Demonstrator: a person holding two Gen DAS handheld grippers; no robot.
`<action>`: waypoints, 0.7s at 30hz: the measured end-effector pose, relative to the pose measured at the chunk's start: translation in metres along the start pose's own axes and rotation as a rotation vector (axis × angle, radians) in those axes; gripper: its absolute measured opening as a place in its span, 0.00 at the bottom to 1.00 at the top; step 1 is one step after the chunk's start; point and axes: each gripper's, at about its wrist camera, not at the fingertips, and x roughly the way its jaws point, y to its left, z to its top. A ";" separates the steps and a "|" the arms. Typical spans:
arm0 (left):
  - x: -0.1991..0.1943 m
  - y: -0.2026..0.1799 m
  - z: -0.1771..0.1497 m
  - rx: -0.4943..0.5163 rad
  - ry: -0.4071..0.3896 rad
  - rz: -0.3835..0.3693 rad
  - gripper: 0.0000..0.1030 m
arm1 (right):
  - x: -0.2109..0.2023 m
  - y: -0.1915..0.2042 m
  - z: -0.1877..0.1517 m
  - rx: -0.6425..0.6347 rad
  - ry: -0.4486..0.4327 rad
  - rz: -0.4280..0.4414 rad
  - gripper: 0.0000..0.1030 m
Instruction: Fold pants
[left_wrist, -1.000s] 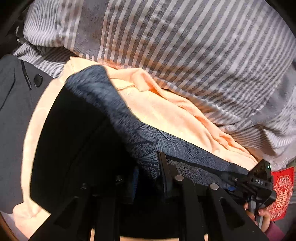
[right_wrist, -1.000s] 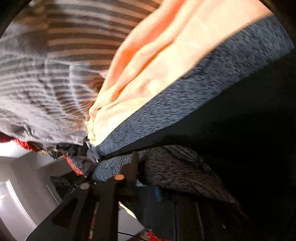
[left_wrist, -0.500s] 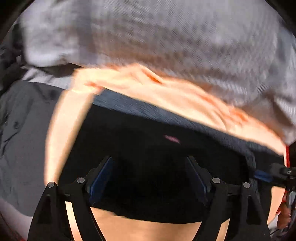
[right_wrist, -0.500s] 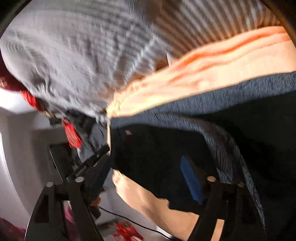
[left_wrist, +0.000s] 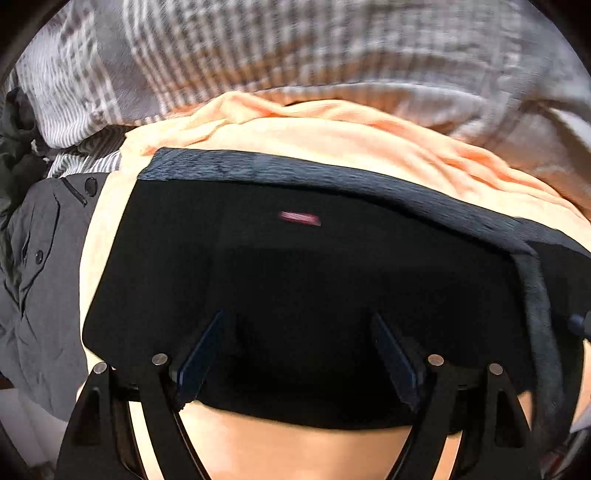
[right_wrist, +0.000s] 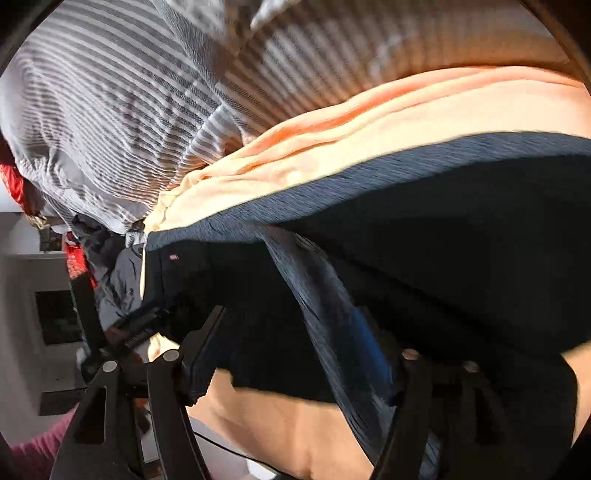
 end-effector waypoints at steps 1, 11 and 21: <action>-0.009 -0.007 -0.006 0.013 -0.001 -0.020 0.80 | -0.006 -0.003 -0.009 0.011 -0.004 -0.002 0.70; -0.030 -0.102 -0.063 0.174 0.070 -0.225 0.80 | -0.085 -0.079 -0.133 0.239 -0.123 -0.085 0.70; -0.047 -0.157 -0.124 0.257 0.125 -0.364 0.80 | -0.116 -0.139 -0.264 0.470 -0.187 -0.228 0.70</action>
